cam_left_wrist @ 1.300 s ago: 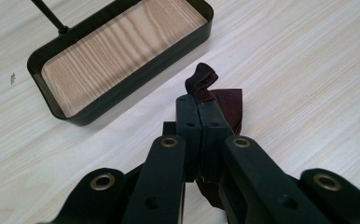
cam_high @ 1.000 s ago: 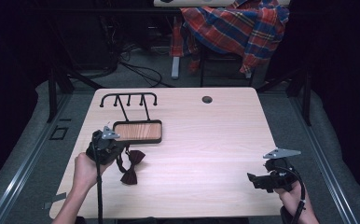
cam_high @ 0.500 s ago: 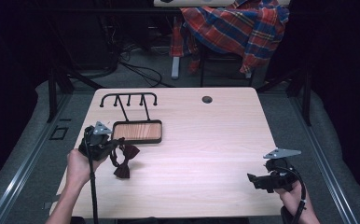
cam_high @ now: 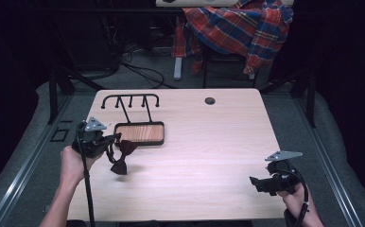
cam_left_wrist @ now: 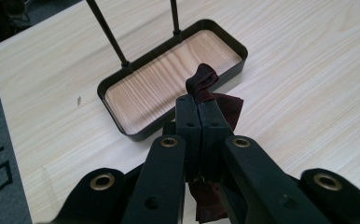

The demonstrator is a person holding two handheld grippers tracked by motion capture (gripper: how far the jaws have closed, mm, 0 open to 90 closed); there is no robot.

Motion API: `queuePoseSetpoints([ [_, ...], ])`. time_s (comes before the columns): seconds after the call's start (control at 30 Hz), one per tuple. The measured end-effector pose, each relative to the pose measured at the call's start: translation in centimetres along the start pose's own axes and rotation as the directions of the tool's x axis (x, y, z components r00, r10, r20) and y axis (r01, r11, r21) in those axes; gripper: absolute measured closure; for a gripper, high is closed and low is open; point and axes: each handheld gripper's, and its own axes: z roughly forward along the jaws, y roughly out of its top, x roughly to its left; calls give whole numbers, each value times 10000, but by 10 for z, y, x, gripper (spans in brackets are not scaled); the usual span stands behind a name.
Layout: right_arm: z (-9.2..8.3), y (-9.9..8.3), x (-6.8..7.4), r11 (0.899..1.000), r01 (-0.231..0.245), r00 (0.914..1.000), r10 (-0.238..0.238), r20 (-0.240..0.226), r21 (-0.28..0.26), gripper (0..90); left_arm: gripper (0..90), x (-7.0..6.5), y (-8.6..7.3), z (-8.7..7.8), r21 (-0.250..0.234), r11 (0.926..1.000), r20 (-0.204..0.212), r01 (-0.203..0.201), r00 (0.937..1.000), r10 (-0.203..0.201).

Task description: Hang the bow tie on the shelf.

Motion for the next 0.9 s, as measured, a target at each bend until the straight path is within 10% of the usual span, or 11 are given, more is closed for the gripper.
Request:
queuePoseSetpoints([
  [0.9, 2, 2, 3, 9996, 125, 9998, -129, 182, 237, 149, 891, 46, 15, -7, -462, 9986, -532, 256, 9982, -281],
])
